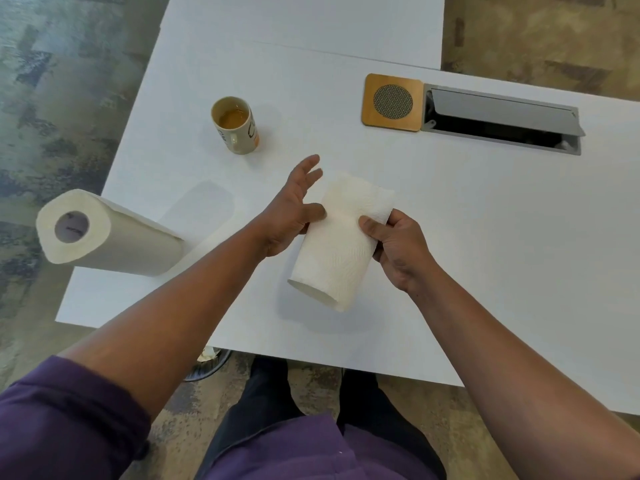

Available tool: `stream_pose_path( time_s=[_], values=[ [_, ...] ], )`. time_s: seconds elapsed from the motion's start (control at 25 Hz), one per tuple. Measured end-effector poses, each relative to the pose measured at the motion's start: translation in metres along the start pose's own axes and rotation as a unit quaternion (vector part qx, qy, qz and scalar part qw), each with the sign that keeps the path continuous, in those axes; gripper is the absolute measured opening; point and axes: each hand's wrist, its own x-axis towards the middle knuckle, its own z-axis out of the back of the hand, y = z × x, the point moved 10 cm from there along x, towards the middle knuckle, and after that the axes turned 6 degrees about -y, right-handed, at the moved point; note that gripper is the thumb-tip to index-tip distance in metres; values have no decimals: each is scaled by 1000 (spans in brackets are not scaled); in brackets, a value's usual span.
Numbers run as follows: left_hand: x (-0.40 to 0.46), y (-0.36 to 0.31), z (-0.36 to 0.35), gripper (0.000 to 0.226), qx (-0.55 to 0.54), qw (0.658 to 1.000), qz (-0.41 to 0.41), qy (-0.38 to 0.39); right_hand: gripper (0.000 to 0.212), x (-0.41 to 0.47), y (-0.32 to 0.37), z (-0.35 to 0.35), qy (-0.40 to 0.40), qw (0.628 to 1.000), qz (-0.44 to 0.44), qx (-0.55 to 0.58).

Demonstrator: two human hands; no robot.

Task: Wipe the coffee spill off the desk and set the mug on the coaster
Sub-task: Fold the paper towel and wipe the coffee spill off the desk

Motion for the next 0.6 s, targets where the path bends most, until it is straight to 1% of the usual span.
stream_pose_path(
  time_s=[0.08,0.16,0.2,0.28,0.36,0.4,0.48,0.6],
  values=[
    [-3,14,1,63,-13,999,32,-18,23,3,2,6,-22,1000,6,17],
    [-7,25,0,36,-3,999,29,-22,21,7,6,12,-48,998,18,24],
    [-9,29,1,29,4,1000,20,-22,19,9,7,14,-59,998,24,21],
    [-13,35,6,30,9,1000,18,-16,16,11,9,17,-72,997,34,10],
    [-18,38,5,29,11,998,51,22,14,12,10,20,-80,996,39,8],
    [-22,41,3,33,11,996,72,52,13,13,9,21,-82,996,36,10],
    [-30,42,-2,51,21,989,92,111,14,15,9,23,-87,996,32,19],
    [-37,42,-8,70,37,983,92,157,14,19,9,27,-95,995,26,24]
  ],
)
